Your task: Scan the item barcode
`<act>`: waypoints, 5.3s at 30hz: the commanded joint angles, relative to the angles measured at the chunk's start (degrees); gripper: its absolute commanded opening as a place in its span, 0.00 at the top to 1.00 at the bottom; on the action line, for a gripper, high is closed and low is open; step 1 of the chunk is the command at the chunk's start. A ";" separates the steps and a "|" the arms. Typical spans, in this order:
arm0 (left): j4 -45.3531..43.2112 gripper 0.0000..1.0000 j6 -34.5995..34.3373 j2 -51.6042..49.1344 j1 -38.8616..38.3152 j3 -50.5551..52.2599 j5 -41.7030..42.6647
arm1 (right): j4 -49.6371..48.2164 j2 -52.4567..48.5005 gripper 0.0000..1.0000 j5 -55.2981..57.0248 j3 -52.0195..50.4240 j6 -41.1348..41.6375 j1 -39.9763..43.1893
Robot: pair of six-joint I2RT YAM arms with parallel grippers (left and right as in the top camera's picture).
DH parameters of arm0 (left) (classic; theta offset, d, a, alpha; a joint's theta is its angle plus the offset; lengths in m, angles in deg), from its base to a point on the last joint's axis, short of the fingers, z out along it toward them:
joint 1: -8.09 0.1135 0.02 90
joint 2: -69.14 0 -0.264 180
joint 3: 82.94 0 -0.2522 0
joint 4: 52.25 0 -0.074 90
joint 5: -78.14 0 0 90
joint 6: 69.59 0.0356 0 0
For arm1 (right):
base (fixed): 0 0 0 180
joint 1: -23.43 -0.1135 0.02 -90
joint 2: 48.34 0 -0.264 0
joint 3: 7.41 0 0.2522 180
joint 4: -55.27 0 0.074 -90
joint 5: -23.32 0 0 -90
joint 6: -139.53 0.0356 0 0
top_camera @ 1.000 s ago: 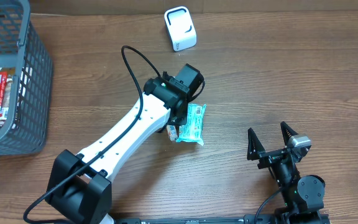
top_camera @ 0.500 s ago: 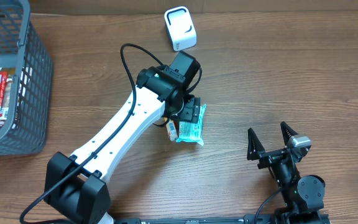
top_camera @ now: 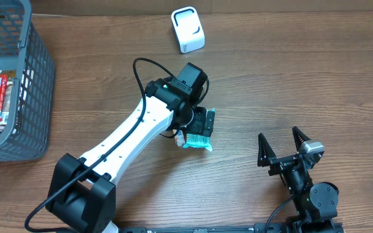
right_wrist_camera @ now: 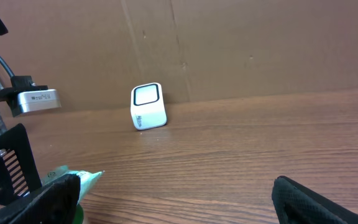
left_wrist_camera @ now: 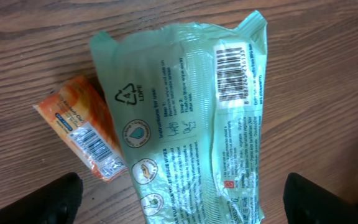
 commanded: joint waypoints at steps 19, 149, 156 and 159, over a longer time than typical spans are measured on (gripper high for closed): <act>-4.26 0.21 -5.64 -0.74 -4.92 4.11 -5.46 | -0.22 0.26 0.00 0.50 -0.61 0.17 0.09; -11.69 0.36 -3.39 -5.14 14.71 4.79 -24.48 | -0.22 0.26 0.00 0.50 -0.61 0.17 0.09; -8.74 0.39 0.15 -12.11 14.67 4.79 -12.98 | -0.22 0.26 0.00 0.50 -0.61 0.17 0.09; -7.69 0.40 1.09 -11.98 14.19 4.76 -7.54 | -0.22 0.26 0.00 0.50 -0.61 0.17 0.09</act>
